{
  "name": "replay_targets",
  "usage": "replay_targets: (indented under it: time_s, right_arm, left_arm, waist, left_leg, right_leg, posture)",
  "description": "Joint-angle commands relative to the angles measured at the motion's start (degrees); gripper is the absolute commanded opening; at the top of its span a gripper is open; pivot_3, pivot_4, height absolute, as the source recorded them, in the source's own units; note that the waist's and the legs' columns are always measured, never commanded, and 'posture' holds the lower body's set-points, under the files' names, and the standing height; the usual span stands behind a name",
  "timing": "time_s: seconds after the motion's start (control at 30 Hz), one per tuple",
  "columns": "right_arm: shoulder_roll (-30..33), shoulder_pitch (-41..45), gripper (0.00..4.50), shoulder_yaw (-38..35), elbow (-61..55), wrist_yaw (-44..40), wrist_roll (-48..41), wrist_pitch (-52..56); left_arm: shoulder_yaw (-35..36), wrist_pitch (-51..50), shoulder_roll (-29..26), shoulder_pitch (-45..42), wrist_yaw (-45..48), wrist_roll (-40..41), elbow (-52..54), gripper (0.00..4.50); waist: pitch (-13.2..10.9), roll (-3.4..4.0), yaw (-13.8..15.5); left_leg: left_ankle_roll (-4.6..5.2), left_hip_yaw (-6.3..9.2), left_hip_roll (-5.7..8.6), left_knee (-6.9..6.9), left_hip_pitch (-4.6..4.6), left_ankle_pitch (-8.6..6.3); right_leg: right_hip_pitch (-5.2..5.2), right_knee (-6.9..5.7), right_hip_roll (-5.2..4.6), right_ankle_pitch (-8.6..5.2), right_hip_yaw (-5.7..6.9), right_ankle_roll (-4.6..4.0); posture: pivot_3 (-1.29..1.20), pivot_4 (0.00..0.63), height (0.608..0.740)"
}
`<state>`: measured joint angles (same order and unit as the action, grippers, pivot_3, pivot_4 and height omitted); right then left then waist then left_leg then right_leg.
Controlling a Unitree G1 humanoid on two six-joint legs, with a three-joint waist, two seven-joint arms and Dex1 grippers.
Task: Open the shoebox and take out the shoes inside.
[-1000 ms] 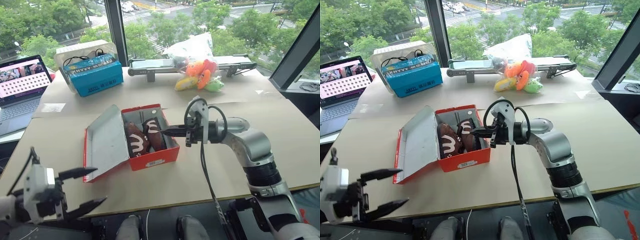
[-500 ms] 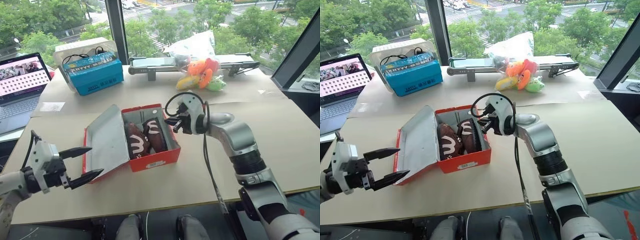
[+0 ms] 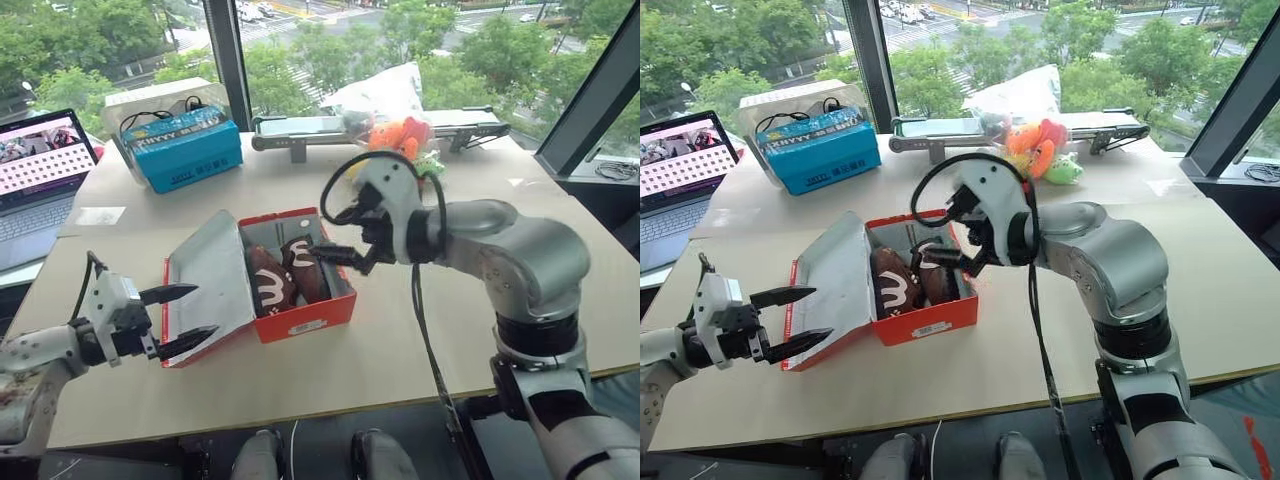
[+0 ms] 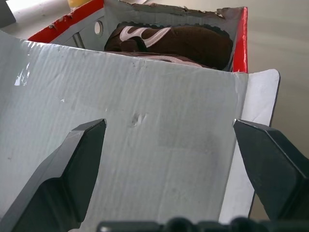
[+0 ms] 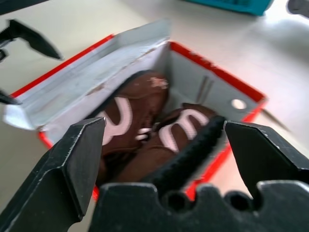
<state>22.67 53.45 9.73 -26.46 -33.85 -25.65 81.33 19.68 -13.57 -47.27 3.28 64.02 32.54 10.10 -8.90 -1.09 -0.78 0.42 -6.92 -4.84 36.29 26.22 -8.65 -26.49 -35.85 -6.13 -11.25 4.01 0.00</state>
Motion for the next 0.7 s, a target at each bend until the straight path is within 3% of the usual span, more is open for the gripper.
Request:
replay_targets:
  time_s: [0.03, 0.4, 0.7]
  right_arm:
    - [-2.6, -1.9, 4.45, 2.8, 1.9, 3.2, 0.6, -0.2]
    - [-5.9, -5.0, 4.45, 4.6, 14.2, 7.8, 4.3, -6.5]
    - [-8.2, -7.3, 4.45, 4.5, 14.9, 9.1, 4.0, -6.4]
  left_arm:
    - [0.0, 1.1, 0.2, -1.5, 0.2, -0.1, 0.3, 4.50]
    - [1.0, 0.2, 0.9, -0.3, -0.6, 0.6, 2.7, 4.50]
    - [2.0, 0.0, 1.2, 1.0, -1.4, 0.8, 4.0, 4.50]
  waist:
    - [0.0, 0.00, 0.0]
    - [0.0, -0.02, -0.1]
    - [0.0, -0.02, 0.0]
  left_leg:
    - [0.00, 0.00, 0.00, 0.01, 0.00, 0.00]
    - [0.01, -0.03, 0.01, 0.12, 0.04, 0.01]
    - [0.00, -0.02, 0.00, 0.13, 0.02, 0.01]
  right_leg:
    - [0.02, 0.00, 0.00, 0.00, 0.00, 0.00]
    - [0.08, 0.01, 0.00, 0.04, 0.00, 0.06]
    - [0.12, 0.00, 0.02, 0.05, 0.00, 0.07]
  posture:
    - [0.00, 0.150, 0.740]
    - [0.00, 0.150, 0.740]
    - [0.00, 0.150, 0.740]
